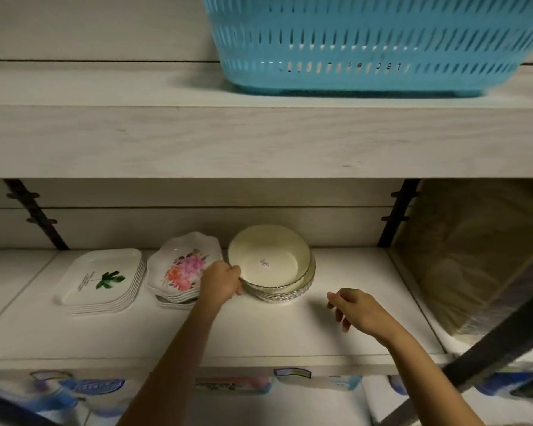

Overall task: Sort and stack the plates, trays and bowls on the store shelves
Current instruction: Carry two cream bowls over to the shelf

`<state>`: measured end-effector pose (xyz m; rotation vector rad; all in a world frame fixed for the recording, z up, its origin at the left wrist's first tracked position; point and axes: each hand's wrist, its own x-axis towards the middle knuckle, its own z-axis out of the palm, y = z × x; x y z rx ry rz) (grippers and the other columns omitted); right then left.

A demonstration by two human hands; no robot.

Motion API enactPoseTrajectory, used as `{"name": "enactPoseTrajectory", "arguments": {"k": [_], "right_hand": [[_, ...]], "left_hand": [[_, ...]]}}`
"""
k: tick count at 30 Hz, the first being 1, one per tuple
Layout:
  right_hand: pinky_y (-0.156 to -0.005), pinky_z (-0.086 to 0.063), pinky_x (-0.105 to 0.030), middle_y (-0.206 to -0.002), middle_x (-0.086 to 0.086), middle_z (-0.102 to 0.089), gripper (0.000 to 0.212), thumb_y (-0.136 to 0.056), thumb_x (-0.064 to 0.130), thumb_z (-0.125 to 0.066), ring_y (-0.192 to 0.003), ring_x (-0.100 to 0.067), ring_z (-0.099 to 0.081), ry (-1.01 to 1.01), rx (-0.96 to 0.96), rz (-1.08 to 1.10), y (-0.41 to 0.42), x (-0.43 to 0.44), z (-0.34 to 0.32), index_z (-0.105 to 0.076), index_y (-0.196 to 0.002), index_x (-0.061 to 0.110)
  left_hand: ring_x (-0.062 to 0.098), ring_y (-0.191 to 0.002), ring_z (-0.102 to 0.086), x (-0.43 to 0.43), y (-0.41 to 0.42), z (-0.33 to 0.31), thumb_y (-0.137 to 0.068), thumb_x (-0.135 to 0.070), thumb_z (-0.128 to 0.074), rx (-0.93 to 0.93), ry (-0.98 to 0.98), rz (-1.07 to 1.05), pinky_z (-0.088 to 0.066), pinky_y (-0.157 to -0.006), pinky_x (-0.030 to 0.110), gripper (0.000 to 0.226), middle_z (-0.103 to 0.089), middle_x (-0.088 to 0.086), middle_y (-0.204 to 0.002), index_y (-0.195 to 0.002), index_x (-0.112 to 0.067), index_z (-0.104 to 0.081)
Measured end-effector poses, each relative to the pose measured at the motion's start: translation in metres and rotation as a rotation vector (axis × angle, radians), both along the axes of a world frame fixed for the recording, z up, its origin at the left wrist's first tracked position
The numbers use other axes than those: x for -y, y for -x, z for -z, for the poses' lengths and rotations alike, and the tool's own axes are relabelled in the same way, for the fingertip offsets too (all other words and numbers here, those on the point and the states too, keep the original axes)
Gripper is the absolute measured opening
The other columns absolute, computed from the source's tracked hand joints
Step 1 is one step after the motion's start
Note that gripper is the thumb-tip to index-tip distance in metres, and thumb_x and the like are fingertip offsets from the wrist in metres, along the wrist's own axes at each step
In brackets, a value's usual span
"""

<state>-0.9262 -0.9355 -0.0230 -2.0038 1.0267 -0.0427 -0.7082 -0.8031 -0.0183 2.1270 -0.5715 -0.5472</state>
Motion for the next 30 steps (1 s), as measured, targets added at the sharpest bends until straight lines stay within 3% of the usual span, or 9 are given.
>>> {"name": "enactPoseTrajectory", "arguments": {"k": [7, 8, 10, 13, 15, 18, 20, 24, 30], "right_hand": [[-0.075, -0.050, -0.031, -0.073, -0.001, -0.064, 0.037, -0.096, 0.036, -0.040, -0.061, -0.013, -0.059, -0.028, 0.011, 0.005, 0.008, 0.002, -0.002, -0.065, -0.091, 0.009], [-0.076, -0.050, -0.032, -0.073, -0.001, -0.064, 0.037, -0.096, 0.036, -0.041, -0.061, -0.013, -0.059, -0.033, 0.013, 0.007, 0.008, 0.002, -0.001, -0.065, -0.090, 0.009], [-0.075, -0.049, -0.030, -0.072, -0.001, -0.064, 0.038, -0.096, 0.036, -0.041, -0.060, -0.013, -0.058, -0.037, 0.004, 0.007, 0.007, 0.001, 0.002, -0.065, -0.090, 0.008], [-0.076, -0.050, -0.031, -0.070, 0.000, -0.064, 0.038, -0.096, 0.037, -0.041, -0.059, -0.012, -0.058, -0.038, -0.018, -0.001, 0.006, -0.001, 0.007, -0.065, -0.089, 0.008], [-0.078, -0.051, -0.034, -0.069, 0.000, -0.064, 0.037, -0.096, 0.037, -0.041, -0.059, -0.012, -0.059, -0.034, -0.018, -0.007, 0.004, -0.002, 0.008, -0.065, -0.086, 0.010], [-0.078, -0.051, -0.033, -0.069, 0.001, -0.065, 0.034, -0.096, 0.036, -0.041, -0.058, -0.011, -0.060, -0.021, -0.004, -0.027, -0.006, -0.008, 0.006, -0.064, -0.082, 0.014], [-0.080, -0.051, -0.035, -0.069, 0.001, -0.067, 0.033, -0.096, 0.036, -0.041, -0.059, -0.010, -0.062, -0.019, 0.014, -0.058, -0.019, -0.017, 0.002, -0.064, -0.083, 0.015], [-0.082, -0.050, -0.036, -0.078, -0.002, -0.071, 0.033, -0.095, 0.036, -0.043, -0.077, -0.017, -0.066, -0.002, 0.059, -0.167, -0.052, -0.043, -0.006, -0.064, -0.091, 0.010], [-0.072, -0.047, -0.026, -0.086, -0.005, -0.072, 0.027, -0.094, 0.026, -0.048, -0.084, -0.020, -0.067, -0.007, 0.123, -0.318, -0.112, -0.097, -0.012, -0.064, -0.092, 0.005]], "left_hand": [[0.022, -0.043, -0.048, 0.025, 0.005, 0.019, -0.087, -0.010, -0.046, -0.023, -0.080, 0.065, -0.041, -0.064, 0.028, 0.045, -0.050, -0.002, -0.024, -0.043, -0.007, -0.053], [0.032, -0.050, -0.055, 0.026, 0.005, 0.020, -0.089, -0.014, -0.048, -0.026, -0.080, 0.065, -0.043, -0.065, 0.030, 0.042, -0.057, 0.003, -0.033, -0.050, -0.002, -0.058], [0.040, -0.080, -0.065, 0.027, 0.004, 0.022, -0.090, -0.027, -0.051, 0.026, -0.121, 0.066, -0.047, -0.072, 0.035, 0.041, -0.069, 0.025, -0.074, -0.077, 0.008, -0.066], [0.041, -0.098, -0.062, 0.020, 0.006, 0.024, -0.088, -0.046, -0.050, 0.103, -0.208, 0.070, -0.048, -0.083, 0.039, 0.061, -0.066, 0.029, -0.104, -0.103, 0.013, -0.058], [0.040, -0.091, -0.064, 0.011, 0.009, 0.023, -0.088, -0.052, -0.045, 0.123, -0.241, 0.111, -0.050, -0.082, 0.040, 0.065, -0.067, 0.028, -0.102, -0.103, 0.010, -0.058], [0.022, -0.059, -0.057, -0.010, 0.013, 0.019, -0.092, -0.047, -0.040, 0.126, -0.234, 0.190, -0.050, -0.067, 0.031, 0.046, -0.066, 0.015, -0.076, -0.084, -0.004, -0.057], [0.014, -0.050, -0.052, -0.031, 0.013, 0.014, -0.093, -0.041, -0.043, 0.126, -0.194, 0.198, -0.048, -0.061, 0.027, 0.035, -0.060, 0.004, -0.062, -0.076, -0.011, -0.052], [0.016, -0.062, -0.059, -0.081, -0.003, 0.002, -0.095, -0.030, -0.044, 0.172, -0.104, 0.120, -0.054, -0.077, 0.036, 0.029, -0.060, -0.001, -0.063, -0.069, -0.020, -0.052], [0.024, -0.082, -0.062, -0.157, -0.050, -0.009, -0.094, -0.029, -0.042, 0.302, -0.142, -0.166, -0.041, -0.072, 0.031, 0.029, -0.069, 0.008, -0.088, -0.087, -0.008, -0.061]]}}
